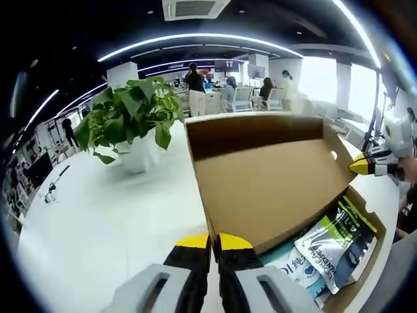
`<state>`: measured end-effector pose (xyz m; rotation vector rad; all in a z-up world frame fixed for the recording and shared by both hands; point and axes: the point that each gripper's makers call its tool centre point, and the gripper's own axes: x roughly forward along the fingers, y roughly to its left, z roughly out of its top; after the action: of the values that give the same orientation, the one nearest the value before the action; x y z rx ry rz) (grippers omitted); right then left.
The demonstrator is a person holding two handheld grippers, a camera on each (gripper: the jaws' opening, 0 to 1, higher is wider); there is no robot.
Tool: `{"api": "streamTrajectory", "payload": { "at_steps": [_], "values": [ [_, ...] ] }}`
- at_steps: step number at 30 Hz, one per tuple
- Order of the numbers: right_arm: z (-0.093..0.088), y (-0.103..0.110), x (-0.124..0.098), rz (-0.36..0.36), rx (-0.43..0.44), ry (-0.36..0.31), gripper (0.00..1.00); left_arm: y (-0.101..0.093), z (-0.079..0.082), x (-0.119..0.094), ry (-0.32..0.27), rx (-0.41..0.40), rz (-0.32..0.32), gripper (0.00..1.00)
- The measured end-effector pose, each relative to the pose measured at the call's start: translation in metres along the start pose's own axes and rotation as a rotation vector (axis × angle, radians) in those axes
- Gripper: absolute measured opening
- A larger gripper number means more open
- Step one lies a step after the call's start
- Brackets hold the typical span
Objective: Operate the shoe box by opening the lid, removing the specified soft item, and placing it in the target area until the item is outside and the box remains undamaged.
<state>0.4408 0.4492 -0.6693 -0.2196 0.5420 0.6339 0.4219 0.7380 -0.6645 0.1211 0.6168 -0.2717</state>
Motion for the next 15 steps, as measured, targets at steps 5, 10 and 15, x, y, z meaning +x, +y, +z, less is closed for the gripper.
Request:
{"api": "streamTrajectory", "payload": {
  "at_steps": [5, 10, 15],
  "values": [
    [-0.001, -0.002, 0.005, 0.003, -0.009, 0.006, 0.02, 0.0, 0.0, 0.004, 0.006, -0.007, -0.001, 0.03],
    [-0.002, -0.004, 0.009, 0.008, -0.011, 0.012, 0.02, 0.002, -0.001, 0.009, 0.015, 0.001, -0.002, 0.03],
    [-0.003, -0.005, 0.013, 0.011, -0.005, 0.018, 0.03, 0.002, -0.002, 0.012, 0.024, 0.007, 0.001, 0.03]
  ]
}}
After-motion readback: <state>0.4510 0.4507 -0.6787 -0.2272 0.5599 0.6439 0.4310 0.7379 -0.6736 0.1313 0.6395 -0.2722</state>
